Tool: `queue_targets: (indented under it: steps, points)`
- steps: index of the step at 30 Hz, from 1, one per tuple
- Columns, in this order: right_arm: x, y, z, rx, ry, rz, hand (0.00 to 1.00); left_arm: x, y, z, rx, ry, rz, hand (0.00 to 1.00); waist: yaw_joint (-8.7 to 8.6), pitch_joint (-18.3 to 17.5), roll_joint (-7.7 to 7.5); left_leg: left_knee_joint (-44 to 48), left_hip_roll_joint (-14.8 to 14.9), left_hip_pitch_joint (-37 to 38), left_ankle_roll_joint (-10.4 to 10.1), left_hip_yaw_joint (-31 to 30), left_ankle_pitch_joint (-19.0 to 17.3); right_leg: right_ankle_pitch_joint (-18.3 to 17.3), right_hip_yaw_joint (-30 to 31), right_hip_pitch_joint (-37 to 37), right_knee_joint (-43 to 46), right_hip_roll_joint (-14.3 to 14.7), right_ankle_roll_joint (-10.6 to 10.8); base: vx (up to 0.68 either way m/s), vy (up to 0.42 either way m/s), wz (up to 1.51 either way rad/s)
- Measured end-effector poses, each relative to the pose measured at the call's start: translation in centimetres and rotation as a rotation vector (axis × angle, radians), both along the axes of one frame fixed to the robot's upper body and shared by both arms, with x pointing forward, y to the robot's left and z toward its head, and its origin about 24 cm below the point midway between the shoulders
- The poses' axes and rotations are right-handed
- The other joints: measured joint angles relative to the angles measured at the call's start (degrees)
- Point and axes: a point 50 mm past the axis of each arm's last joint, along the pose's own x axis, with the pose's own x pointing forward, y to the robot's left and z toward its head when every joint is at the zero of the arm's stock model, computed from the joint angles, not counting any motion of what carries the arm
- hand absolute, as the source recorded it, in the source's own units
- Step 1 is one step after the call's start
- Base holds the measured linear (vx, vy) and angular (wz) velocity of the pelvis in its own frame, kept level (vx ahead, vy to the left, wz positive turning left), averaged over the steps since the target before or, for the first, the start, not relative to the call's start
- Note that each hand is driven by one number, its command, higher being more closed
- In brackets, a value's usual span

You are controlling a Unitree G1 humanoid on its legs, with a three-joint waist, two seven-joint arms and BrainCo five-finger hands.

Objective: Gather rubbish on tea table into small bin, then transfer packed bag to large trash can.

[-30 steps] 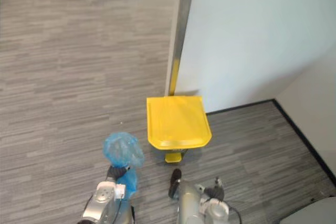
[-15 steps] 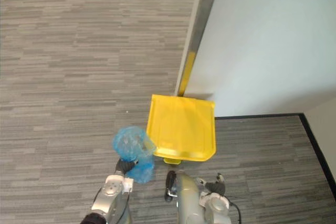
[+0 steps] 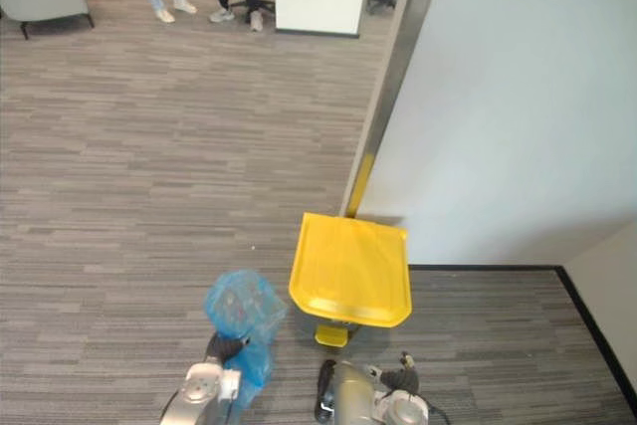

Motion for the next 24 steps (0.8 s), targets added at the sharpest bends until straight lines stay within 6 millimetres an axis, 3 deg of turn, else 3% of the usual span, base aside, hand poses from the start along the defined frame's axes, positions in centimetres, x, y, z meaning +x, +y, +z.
queue_targets:
  steps: [2, 4, 6, 7, 8, 9, 10, 11, 12, 16, 17, 18, 19, 20, 21, 24]
  points:
    - [-0.1, 0.2, -0.3, 0.009, 0.016, 0.009, 0.0, -0.2, -0.1, -0.1, -0.003, 0.006, 0.001, 1.0, 0.36, -1.17, -0.22, -3.6, -0.34, 0.33, 0.06, 1.11, 1.37, -4.71, -0.04, 3.91, 2.4, 0.15, -0.01, -0.13, 0.0, -0.24]
    - [-0.9, 0.7, -0.6, 0.021, 0.043, 0.009, 0.0, -0.4, 0.0, -0.1, -0.006, 0.007, 0.008, 1.0, 0.36, -3.53, -1.97, -4.67, -2.04, -1.76, -0.16, 1.07, 1.57, -14.05, 0.39, 9.27, -9.95, 0.17, -1.13, -0.01, -0.09, -0.24]
    - [-1.2, -0.3, -0.6, -0.003, 0.054, 0.002, 0.0, -1.0, -1.3, -0.4, -0.053, 0.032, 0.03, 1.0, 0.42, -4.94, 2.11, -4.98, 0.33, -3.4, -0.38, 0.8, 3.71, -11.37, -0.7, 10.05, -16.32, 4.06, -4.29, 0.06, -0.089, -0.15]
    - [-1.3, -0.5, -0.7, -0.01, 0.06, 0.002, 0.0, -1.3, -1.5, -0.5, -0.059, 0.037, 0.032, 1.0, 0.13, -5.1, 2.53, -3.9, 1.08, -4.09, -0.89, 1.05, 4.3, -10.98, -0.89, 10.56, -17.41, 4.72, -4.44, 0.15, -0.099, 0.05]
    - [-1.6, -0.7, -0.7, -0.016, 0.069, -0.001, 0.0, -1.5, -1.8, -0.5, -0.073, 0.039, 0.028, 1.0, -0.59, -5.26, 3.18, 1.02, 2.59, -6.24, -1.14, 1.01, 4.9, -9.57, -1.49, 12.15, -19.18, 5.85, -5.91, 0.13, -0.072, 0.16]
    - [-1.8, -0.7, -0.8, -0.017, 0.077, -0.002, 0.0, -1.5, -1.9, -0.5, -0.076, 0.039, 0.028, 1.0, -0.59, -5.2, 3.44, 3.13, 3.06, -6.88, -0.97, 0.97, 5.09, -9.21, -1.74, 12.81, -19.7, 6.16, -6.47, 0.18, -0.074, 0.03]
    - [-1.9, -0.5, -0.9, -0.011, 0.084, 0.003, 0.0, -1.4, -1.6, -0.5, -0.074, 0.038, 0.026, 1.0, -0.34, -4.92, 2.5, 11.55, 5.13, -10.12, -0.15, 1.13, 6.7, -8.76, -1.63, 15.42, -21.22, 6.83, -7.19, 0.12, -0.016, -0.11]
    - [-1.9, -0.4, -0.9, -0.008, 0.083, 0.004, 0.0, -1.4, -1.5, -0.4, -0.071, 0.035, 0.025, 1.0, -0.32, -4.93, 2.34, 13.0, 5.44, -10.55, 0.58, 1.45, 6.49, -8.75, -1.37, 15.84, -21.55, 6.78, -7.21, 0.21, 0.018, -0.24]
    - [-1.6, 0.0, -0.9, -0.003, 0.077, 0.014, 0.0, -1.3, -1.2, -0.2, -0.065, 0.022, 0.024, 1.0, -0.23, -4.8, 1.85, 14.93, 6.01, -11.28, 2.31, 2.88, 5.53, -8.69, -0.61, 16.76, -22.29, 6.48, -7.17, 0.15, 0.05, -0.23]
    - [-0.8, 0.3, -1.1, 0.008, 0.084, 0.032, 0.0, -0.8, -1.0, -0.1, -0.057, 0.013, 0.017, 1.0, -0.06, -4.31, 1.32, 7.4, 5.72, -11.97, 2.69, 0.96, 4.19, -7.88, 2.94, 17.41, -23.09, 4.85, -4.69, 0.12, 0.19, -0.35]
    - [-0.6, 0.4, -1.2, 0.01, 0.089, 0.033, 0.0, -0.6, -0.9, -0.2, -0.052, 0.02, 0.013, 1.0, -0.09, -3.95, 1.59, 1.41, 3.76, -11.79, 2.41, -2.27, 6.2, -7.64, 4.05, 17.43, -23.13, 3.64, -2.39, 0.08, 0.357, -0.4]
    - [-0.7, -0.4, -1.2, -0.002, 0.104, 0.018, 0.0, -0.6, -1.1, -0.4, -0.052, 0.031, 0.006, 1.0, -0.12, -3.87, 2.22, -3.19, 2.04, -10.87, -2.19, -5.3, 8.75, -7.62, 5.76, 17.15, -23.76, 3.18, -0.71, 0.09, 0.437, -0.4]
    - [-0.7, -0.3, -1.4, 0.003, 0.112, 0.02, 0.0, -0.6, -1.0, -0.5, -0.05, 0.035, 0.003, 1.0, -0.08, -3.76, 1.83, -3.53, 1.25, -10.44, -2.29, -5.25, 8.39, -7.55, 6.39, 17.19, -24.26, 2.58, -0.28, 0.07, 0.39, -0.29]
    - [-0.6, 0.3, -1.5, 0.023, 0.122, 0.024, 0.0, -0.4, -0.4, -0.6, -0.022, 0.045, -0.015, 1.0, -0.28, -3.51, 0.54, -3.83, -0.71, -10.6, -1.5, -4.41, 8.68, -5.86, 7.5, 17.36, -26.3, 0.25, 2.39, 0.06, 0.389, -0.21]
    - [-0.6, 0.6, -1.6, 0.033, 0.121, 0.017, 0.0, -0.5, 0.3, -0.7, 0.005, 0.051, -0.034, 1.0, -0.28, -3.32, 0.25, -3.62, -1.79, -10.61, -1.19, -3.08, 8.87, -3.54, 8.94, 17.62, -28.33, -1.08, 4.61, 0.05, 0.381, -0.24]
    - [0.1, 0.9, -1.4, 0.035, 0.107, 0.032, 0.0, -0.7, 1.4, -0.7, 0.037, 0.061, -0.034, 1.0, 0.18, -2.85, 0.78, -3.4, -1.88, -8.69, 0.51, 2.64, 8.74, 1.99, 11.91, 16.5, -29.3, -2.03, 6.21, -0.03, 0.316, -0.66]
